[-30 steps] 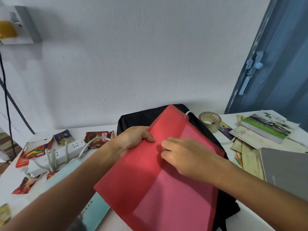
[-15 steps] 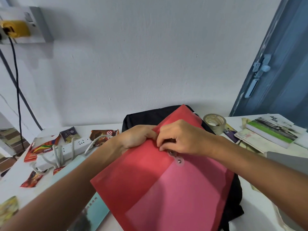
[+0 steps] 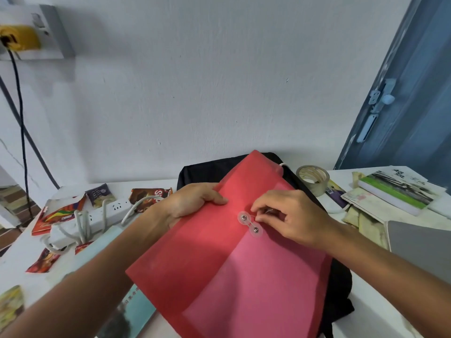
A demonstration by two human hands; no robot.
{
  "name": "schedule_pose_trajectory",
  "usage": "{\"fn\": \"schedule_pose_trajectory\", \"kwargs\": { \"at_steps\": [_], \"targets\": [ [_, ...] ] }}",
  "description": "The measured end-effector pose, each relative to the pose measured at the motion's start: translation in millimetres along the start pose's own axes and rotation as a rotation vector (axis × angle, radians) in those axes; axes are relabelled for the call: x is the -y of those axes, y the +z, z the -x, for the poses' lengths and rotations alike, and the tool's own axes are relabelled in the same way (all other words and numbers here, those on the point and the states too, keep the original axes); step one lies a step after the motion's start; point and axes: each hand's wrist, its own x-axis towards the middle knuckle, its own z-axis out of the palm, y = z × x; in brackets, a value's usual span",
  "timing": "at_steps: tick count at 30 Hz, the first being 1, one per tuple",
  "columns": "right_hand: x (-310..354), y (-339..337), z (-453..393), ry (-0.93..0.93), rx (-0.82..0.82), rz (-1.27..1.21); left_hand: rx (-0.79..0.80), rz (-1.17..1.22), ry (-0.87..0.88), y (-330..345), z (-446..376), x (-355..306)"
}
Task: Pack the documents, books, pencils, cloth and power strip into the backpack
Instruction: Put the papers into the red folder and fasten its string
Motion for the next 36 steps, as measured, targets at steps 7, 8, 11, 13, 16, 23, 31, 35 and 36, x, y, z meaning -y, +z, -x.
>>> {"fn": "schedule_pose_trajectory", "kwargs": {
  "at_steps": [7, 8, 11, 13, 16, 23, 31, 35, 36],
  "targets": [
    [4, 14, 22, -0.079, 0.014, 0.087, -0.018, 0.053, -0.048, 6, -3, 3],
    [4, 16, 24, -0.074, 0.013, 0.087, -0.027, 0.053, -0.050, 7, -4, 3],
    [8, 21, 27, -0.057, 0.003, 0.095, -0.057, 0.068, -0.070, 12, -7, 6],
    [13, 24, 23, -0.086, 0.003, 0.124, -0.067, 0.073, -0.091, 16, -8, 8],
    [17, 21, 11, -0.171, 0.026, 0.151, -0.080, 0.056, -0.105, 18, -9, 8],
    [17, 8, -16, -0.198, 0.160, 0.077, -0.077, -0.003, -0.059, 24, 1, 2],
    [12, 0, -27, 0.188, 0.155, -0.140, -0.042, -0.021, -0.022, 20, 5, 4],
    [9, -2, -18, 0.279, 0.097, -0.211, 0.010, 0.031, -0.020, 16, 3, 7],
    [7, -3, -15, 0.293, 0.095, -0.201, 0.020, 0.036, -0.020, 16, 3, 8]
  ]
}}
